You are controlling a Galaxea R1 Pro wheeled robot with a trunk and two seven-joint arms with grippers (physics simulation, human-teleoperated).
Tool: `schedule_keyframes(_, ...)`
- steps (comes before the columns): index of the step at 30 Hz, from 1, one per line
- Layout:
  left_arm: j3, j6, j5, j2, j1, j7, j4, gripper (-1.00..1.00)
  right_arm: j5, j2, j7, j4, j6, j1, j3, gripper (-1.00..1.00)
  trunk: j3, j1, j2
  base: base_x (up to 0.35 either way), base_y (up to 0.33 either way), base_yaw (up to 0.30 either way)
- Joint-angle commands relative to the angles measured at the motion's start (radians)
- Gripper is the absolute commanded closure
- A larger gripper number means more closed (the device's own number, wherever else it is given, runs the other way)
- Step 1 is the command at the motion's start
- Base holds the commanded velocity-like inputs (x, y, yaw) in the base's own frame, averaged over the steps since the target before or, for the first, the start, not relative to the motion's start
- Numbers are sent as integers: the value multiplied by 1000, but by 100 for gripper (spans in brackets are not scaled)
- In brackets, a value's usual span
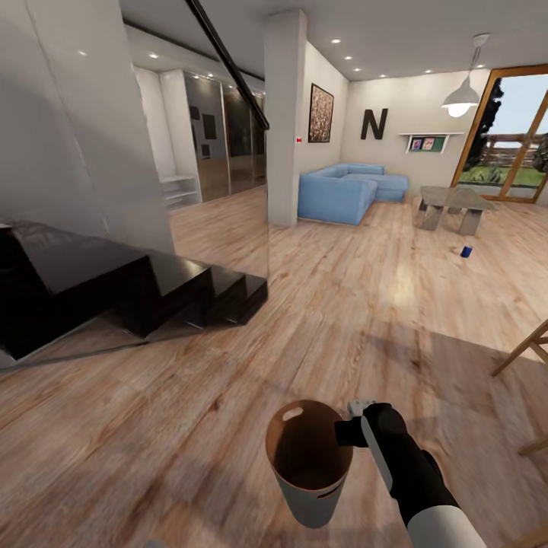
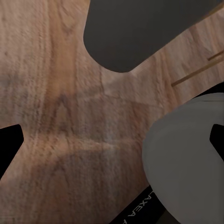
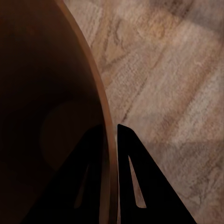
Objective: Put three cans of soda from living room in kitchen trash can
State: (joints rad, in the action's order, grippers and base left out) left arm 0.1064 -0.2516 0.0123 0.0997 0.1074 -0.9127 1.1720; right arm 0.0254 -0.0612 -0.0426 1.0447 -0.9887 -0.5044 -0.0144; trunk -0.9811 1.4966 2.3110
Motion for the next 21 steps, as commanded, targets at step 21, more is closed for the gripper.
schedule_keyframes(21,0,2,0,0,0,0,0,-100,-21,0,-5,1,1,0,0,100,0,0,0,125,0,-3)
